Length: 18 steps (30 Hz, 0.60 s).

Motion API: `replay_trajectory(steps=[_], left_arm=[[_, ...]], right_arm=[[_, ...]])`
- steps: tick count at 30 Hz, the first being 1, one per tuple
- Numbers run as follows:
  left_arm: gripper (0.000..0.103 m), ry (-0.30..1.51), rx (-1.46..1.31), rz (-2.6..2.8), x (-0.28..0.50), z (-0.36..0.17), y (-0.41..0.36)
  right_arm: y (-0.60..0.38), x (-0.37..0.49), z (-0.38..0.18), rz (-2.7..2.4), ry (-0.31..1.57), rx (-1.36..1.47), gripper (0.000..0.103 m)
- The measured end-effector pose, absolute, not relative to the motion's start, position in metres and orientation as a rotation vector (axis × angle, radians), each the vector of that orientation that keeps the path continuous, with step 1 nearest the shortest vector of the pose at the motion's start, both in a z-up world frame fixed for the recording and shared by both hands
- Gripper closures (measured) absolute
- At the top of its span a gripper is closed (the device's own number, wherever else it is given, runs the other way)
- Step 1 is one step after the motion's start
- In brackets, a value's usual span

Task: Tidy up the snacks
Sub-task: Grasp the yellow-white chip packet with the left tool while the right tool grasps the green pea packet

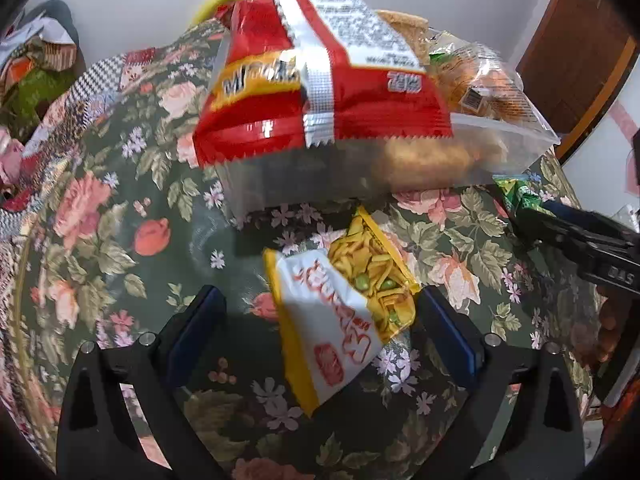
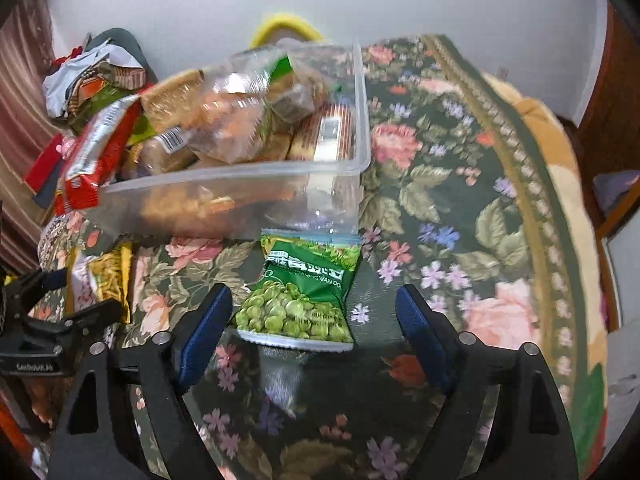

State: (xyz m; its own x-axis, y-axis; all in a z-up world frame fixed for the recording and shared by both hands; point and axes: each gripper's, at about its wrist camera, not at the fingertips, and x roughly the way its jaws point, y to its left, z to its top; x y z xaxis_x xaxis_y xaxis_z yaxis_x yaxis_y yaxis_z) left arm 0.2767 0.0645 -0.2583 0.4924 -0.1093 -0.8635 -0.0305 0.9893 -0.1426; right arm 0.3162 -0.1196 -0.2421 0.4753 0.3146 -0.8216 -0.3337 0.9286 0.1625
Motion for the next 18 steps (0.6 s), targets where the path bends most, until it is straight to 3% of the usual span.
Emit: replay_trajectory(steps=[4, 7, 13, 14, 18], left_arm=[[0.021, 1.035, -0.143, -0.073, 0.273, -0.261, 0.062], [0.042, 1.021, -0.139, -0.088, 0.270, -0.258, 0.059], [0.055, 1.003, -0.129, -0.078, 0.260, -0.248, 0.056], [0.065, 0.998, -0.134, -0.074, 0.257, -0.245, 0.057], [0.070, 0.983, -0.152, -0.072, 0.247, -0.235, 0.060]], right_arm=[[-0.116, 0.318, -0.242, 0.395, 0.985, -0.035, 0.049], [-0.116, 0.316, -0.242, 0.394, 0.973, -0.030, 0.051], [-0.121, 0.311, -0.243, 0.401, 0.963, -0.025, 0.053], [-0.122, 0.307, -0.242, 0.403, 0.962, -0.024, 0.053], [-0.125, 0.297, -0.237, 0.407, 0.958, -0.017, 0.053]])
